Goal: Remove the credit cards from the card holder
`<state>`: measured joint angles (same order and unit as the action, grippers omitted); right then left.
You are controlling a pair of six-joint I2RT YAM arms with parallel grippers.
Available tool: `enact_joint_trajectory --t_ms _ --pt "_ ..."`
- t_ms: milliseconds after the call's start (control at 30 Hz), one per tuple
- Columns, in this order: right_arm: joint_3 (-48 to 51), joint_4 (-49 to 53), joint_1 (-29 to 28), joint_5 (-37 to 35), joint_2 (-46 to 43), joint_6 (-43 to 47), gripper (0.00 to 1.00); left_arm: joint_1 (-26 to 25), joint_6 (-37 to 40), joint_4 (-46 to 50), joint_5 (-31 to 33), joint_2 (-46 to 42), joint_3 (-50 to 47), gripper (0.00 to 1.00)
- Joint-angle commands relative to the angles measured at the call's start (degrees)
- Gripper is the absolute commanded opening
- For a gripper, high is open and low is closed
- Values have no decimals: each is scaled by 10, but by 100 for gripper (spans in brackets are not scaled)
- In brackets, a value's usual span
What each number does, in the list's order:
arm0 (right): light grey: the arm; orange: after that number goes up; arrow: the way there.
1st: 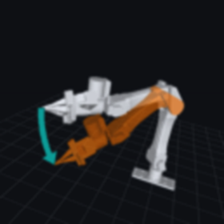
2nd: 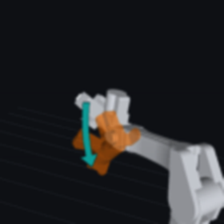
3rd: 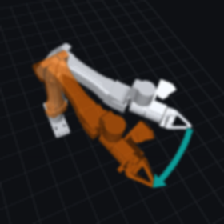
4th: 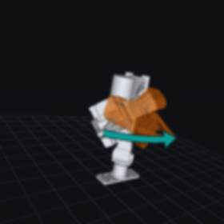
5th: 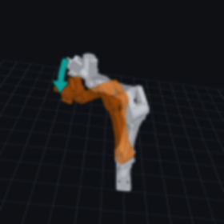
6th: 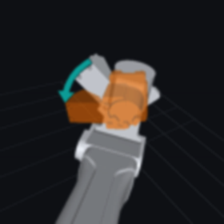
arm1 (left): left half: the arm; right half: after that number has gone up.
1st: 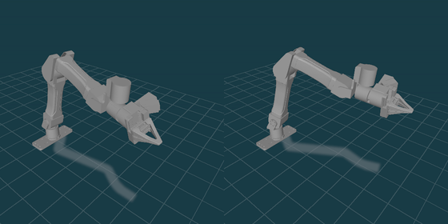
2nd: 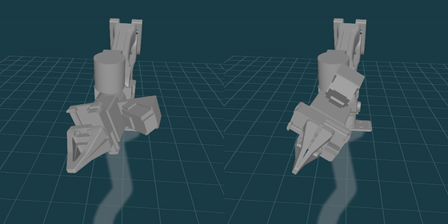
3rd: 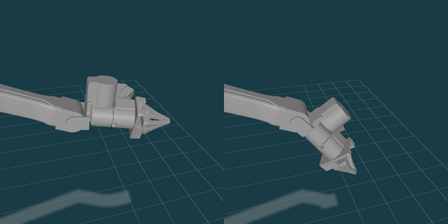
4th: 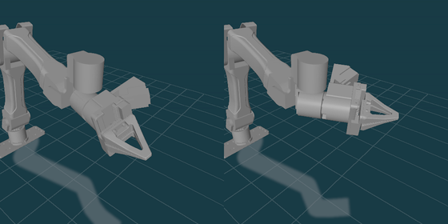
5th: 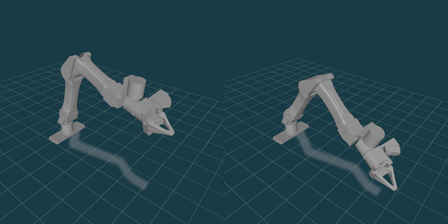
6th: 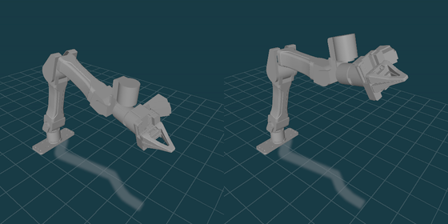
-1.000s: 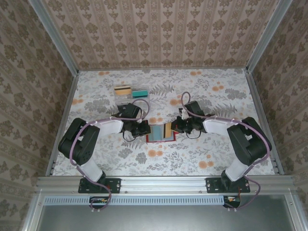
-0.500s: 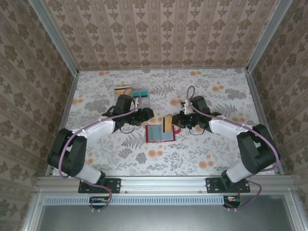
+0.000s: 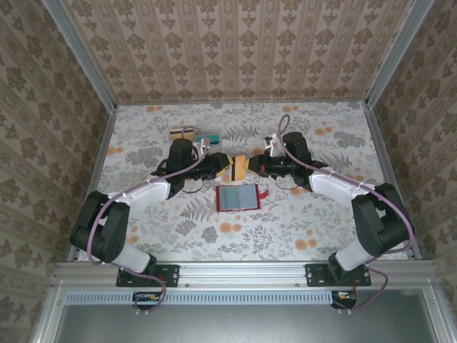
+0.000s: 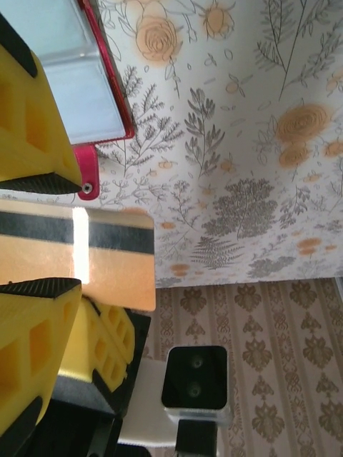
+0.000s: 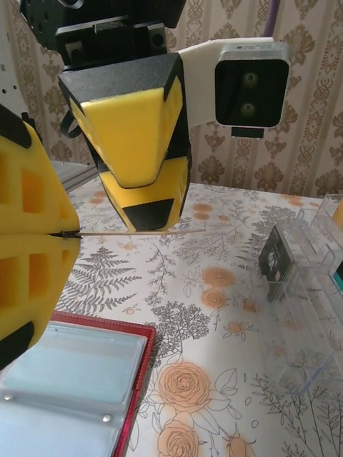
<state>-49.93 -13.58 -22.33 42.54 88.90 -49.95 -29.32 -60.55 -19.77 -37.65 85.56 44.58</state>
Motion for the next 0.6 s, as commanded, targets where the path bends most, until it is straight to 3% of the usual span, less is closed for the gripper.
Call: enact_joint_trajectory --t_ms 0,567 --pt "-20 -28 2 19 13 -17 0 -6 -11 -28 -21 12 -5 38" --pt "-20 -29 2 18 11 -17 0 13 8 8 -8 -4 -10 38"
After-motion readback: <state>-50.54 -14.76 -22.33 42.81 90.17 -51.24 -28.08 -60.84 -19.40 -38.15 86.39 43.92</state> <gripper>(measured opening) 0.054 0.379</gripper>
